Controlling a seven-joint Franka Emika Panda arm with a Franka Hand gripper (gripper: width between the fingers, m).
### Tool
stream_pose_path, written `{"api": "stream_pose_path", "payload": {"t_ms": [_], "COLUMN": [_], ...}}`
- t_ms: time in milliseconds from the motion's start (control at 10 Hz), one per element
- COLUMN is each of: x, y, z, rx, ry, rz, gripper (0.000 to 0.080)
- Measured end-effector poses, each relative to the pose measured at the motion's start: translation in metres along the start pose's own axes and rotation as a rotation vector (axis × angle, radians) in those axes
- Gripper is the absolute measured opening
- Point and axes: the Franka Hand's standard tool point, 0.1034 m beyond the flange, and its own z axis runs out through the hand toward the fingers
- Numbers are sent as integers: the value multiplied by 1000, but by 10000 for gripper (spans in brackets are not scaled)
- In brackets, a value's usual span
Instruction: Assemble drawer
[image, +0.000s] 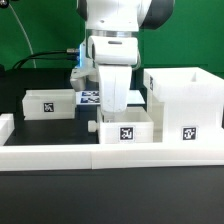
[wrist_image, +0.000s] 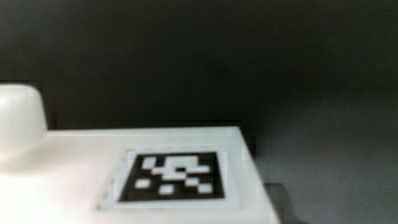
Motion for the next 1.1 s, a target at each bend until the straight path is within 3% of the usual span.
{"api": "stream_pose_path", "payload": {"t_ms": [200,400,500,700,1100], "x": [-1,-1,-1,-5,-3], "y": [0,-2,2,1,1], "z": [0,0,-1,-2,-2], "rx": [0,51,47,81,83], "ry": [0,-6,-6,-10,-8], "rz": [1,0,-1,0,1], "gripper": [42,42,42,42,42]}}
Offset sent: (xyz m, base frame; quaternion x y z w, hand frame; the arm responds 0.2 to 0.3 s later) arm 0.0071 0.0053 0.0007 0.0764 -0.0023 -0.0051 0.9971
